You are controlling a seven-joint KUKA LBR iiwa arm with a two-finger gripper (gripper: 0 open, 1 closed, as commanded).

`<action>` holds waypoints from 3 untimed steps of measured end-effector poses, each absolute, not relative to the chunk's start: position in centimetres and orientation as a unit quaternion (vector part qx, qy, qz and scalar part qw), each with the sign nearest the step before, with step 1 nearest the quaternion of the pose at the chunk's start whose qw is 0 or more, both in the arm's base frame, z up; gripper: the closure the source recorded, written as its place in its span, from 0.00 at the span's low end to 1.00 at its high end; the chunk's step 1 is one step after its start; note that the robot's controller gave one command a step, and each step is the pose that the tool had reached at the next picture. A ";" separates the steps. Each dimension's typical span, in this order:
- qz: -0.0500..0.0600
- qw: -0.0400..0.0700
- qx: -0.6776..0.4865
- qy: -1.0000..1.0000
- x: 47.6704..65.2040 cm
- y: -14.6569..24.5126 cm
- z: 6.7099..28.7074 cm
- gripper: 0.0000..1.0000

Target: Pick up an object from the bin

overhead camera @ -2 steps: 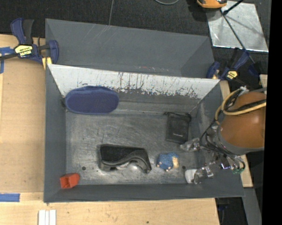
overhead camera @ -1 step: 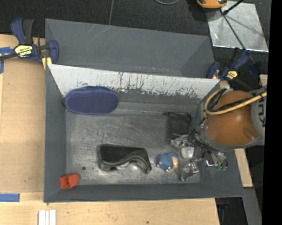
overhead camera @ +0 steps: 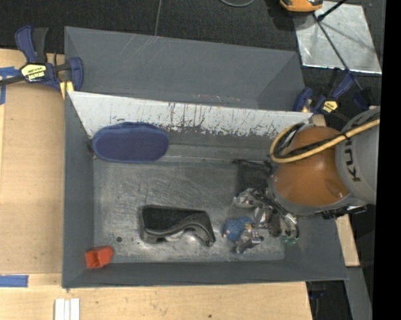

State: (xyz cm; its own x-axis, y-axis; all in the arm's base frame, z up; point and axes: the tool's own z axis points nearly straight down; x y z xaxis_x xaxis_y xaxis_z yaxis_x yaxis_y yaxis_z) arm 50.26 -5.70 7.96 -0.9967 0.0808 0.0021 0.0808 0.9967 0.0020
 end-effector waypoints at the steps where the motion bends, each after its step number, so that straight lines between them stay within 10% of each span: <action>1: 0.002 -0.002 -0.029 -1.000 50.0 -5.4 7.4 0.00; 2: 0.001 -0.009 -0.028 -1.000 50.4 -5.3 7.6 1.00; 3: 0.001 -0.006 -0.003 -1.000 51.0 -5.6 22.7 1.00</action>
Offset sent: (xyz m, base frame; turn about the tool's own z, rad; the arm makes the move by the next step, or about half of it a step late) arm -0.0053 0.0065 -0.0096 -0.0271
